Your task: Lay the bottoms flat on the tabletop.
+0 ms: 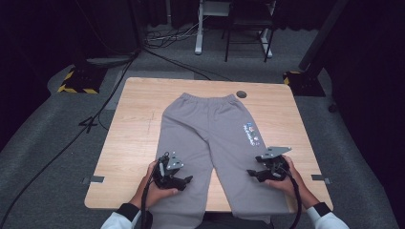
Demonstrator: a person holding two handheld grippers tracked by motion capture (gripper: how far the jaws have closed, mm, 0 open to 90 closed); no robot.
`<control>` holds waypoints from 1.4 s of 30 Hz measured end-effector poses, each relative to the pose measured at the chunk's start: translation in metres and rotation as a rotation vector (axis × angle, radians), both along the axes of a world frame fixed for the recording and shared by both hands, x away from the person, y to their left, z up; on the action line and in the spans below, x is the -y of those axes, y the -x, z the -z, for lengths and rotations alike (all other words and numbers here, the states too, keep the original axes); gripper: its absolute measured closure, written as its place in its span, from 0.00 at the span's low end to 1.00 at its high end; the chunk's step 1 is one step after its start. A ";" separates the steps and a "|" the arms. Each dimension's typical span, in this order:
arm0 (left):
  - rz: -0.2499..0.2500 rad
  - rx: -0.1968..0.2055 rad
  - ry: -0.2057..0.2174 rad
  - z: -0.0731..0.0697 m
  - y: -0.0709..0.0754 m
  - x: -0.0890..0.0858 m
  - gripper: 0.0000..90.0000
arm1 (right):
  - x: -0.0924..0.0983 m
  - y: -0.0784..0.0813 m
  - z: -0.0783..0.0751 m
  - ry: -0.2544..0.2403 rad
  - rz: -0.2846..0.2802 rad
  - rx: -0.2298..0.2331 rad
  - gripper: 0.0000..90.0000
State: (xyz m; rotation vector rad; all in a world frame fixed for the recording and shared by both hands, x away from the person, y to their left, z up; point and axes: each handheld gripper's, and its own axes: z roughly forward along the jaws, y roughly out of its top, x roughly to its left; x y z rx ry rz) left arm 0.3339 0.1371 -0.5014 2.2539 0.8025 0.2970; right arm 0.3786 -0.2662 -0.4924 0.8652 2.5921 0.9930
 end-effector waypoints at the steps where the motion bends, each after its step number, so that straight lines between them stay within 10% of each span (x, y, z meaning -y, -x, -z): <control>1: 0.002 0.001 -0.001 0.000 0.004 -0.006 0.26 | 0.007 0.002 0.000 -0.007 0.008 0.001 0.34; 16: -0.029 -0.013 -0.025 -0.002 0.030 -0.031 0.25 | 0.053 0.021 -0.005 0.048 0.050 -0.027 0.32; 25: -0.050 0.007 -0.013 -0.006 0.007 -0.013 0.21 | -0.004 0.013 -0.015 0.021 0.017 0.055 0.34; 32: -0.016 -0.002 -0.030 -0.001 -0.006 0.004 0.19 | -0.053 -0.006 -0.002 0.039 -0.038 0.035 0.33; 42: -0.004 0.003 -0.014 0.000 0.022 -0.004 0.19 | -0.028 0.028 0.000 0.014 -0.080 0.009 0.30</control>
